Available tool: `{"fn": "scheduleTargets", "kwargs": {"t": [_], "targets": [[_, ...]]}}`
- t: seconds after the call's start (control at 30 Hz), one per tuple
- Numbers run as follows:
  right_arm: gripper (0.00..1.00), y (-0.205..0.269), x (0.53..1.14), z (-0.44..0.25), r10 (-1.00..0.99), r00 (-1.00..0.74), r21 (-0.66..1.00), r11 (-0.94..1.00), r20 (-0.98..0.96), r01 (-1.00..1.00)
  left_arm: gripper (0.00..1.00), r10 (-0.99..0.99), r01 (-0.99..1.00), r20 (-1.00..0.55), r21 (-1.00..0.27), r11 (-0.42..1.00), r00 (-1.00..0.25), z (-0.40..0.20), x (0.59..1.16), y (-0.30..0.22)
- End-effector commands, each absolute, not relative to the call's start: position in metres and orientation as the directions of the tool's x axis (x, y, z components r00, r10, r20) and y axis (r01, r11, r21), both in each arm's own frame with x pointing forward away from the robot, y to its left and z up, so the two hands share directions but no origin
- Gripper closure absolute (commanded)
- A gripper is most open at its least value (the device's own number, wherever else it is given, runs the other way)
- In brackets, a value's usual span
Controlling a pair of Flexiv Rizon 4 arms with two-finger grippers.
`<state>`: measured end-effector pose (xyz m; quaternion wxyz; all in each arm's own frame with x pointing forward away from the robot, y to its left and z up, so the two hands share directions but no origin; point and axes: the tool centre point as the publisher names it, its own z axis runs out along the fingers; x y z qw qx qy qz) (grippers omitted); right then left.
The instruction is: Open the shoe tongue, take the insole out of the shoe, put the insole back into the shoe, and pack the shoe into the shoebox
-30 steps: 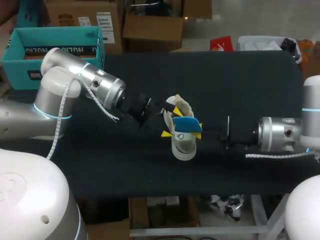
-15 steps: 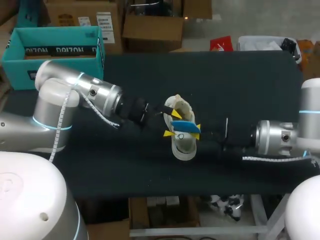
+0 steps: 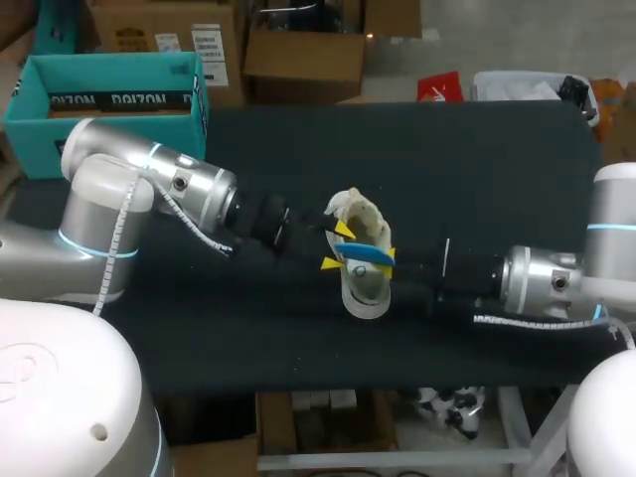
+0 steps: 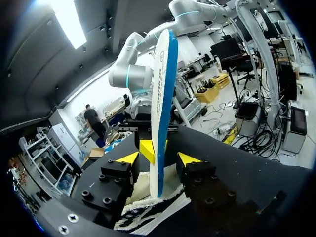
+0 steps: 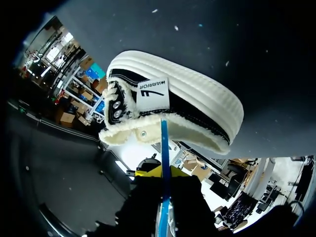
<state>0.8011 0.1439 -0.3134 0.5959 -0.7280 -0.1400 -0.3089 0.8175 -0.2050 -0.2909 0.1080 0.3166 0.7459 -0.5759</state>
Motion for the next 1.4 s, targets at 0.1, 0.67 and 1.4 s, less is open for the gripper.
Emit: {"fn": "scheduleTargets", "kwargs": {"t": [0.1,0.67,1.4], "targets": [[1.00,0.147,0.803,-0.317,-0.170,0.766,-0.779,-0.248,0.620,0.576,0.64,0.359,0.595,-0.517,-0.790,0.150,-0.777,-0.295,0.823,-0.209],[1.00,0.151,0.803,-0.317,-0.177,0.759,-0.775,-0.246,0.626,0.582,1.00,0.395,0.595,-0.493,-0.780,0.193,-0.775,-0.307,0.832,-0.216],[0.61,0.143,0.777,-0.303,-0.155,0.741,-0.733,-0.376,0.653,0.567,1.00,0.471,0.663,-0.526,-0.724,0.189,-0.708,-0.303,0.824,-0.212]]}}
